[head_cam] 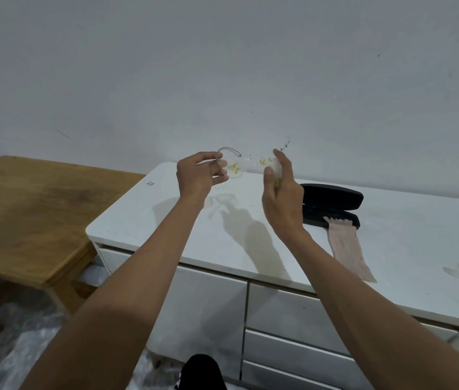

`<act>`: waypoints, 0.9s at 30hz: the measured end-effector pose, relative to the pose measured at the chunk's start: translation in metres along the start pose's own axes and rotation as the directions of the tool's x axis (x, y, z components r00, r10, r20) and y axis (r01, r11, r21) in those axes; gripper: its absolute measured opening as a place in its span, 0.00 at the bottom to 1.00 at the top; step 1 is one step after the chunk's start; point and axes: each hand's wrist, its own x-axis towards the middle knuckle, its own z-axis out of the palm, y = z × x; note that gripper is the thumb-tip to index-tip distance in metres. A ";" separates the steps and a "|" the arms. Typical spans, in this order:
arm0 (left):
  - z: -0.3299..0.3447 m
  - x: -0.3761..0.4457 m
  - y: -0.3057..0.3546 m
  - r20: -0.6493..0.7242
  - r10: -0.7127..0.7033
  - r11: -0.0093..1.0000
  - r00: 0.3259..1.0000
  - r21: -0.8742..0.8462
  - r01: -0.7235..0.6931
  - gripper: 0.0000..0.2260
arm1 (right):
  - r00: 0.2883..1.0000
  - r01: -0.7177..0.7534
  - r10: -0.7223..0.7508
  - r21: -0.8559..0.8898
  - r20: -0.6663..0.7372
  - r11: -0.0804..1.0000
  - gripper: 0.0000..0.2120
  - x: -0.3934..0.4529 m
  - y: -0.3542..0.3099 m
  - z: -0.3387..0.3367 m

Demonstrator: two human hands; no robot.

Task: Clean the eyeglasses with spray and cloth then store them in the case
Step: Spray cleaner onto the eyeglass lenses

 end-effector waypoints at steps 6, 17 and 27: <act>-0.002 0.005 0.006 0.005 0.013 1.000 1.000 -0.020 -0.012 0.08 | 0.870 -0.438 0.494 0.490 0.018 0.754 0.16 0.006 0.014 -0.014; 0.002 0.005 0.007 0.090 0.016 0.999 0.996 -0.036 -0.013 0.07 | 0.646 -0.711 0.505 0.693 0.573 0.124 0.14 0.022 0.006 -0.026; 0.005 0.006 0.007 0.125 0.027 0.998 0.992 -0.058 -0.020 0.06 | 0.610 -0.702 0.528 0.712 0.591 0.015 0.10 0.025 0.005 -0.024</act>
